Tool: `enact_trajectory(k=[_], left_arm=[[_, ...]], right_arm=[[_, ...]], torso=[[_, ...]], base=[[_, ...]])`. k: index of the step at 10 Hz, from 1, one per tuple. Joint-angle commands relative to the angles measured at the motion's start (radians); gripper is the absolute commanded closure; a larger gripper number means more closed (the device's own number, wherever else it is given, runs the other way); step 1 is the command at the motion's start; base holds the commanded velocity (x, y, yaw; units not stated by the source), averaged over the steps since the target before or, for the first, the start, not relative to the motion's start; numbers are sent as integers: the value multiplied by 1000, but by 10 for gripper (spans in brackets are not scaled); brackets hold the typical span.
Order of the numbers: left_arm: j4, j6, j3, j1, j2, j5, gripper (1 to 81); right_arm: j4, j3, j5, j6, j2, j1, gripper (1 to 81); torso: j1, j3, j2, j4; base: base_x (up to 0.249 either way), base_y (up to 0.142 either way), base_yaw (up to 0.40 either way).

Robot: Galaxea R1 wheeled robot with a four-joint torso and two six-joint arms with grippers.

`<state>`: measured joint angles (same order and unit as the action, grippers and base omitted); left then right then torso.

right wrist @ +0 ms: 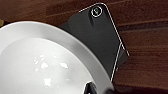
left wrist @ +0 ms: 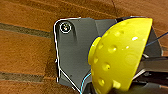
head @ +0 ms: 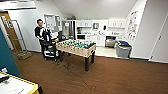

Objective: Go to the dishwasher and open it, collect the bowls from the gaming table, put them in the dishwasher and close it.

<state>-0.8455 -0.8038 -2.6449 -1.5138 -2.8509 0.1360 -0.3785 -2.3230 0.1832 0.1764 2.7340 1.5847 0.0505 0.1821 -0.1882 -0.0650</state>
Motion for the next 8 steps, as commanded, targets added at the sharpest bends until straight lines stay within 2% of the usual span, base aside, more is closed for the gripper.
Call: enact_trajectory(k=[1, 8], left_arm=[[-13, 9, -3, 47, 16, -32, 811], [-12, 9, -3, 45, 16, -32, 811]], right_arm=[[15, 8, -59, 5, -18, -40, 811], [16, 2, -60, 6, -14, -42, 811]], torso=[[0, 0, 0, 0], [0, 0, 0, 0]], base=[[0, 0, -400], [0, 0, -396]])
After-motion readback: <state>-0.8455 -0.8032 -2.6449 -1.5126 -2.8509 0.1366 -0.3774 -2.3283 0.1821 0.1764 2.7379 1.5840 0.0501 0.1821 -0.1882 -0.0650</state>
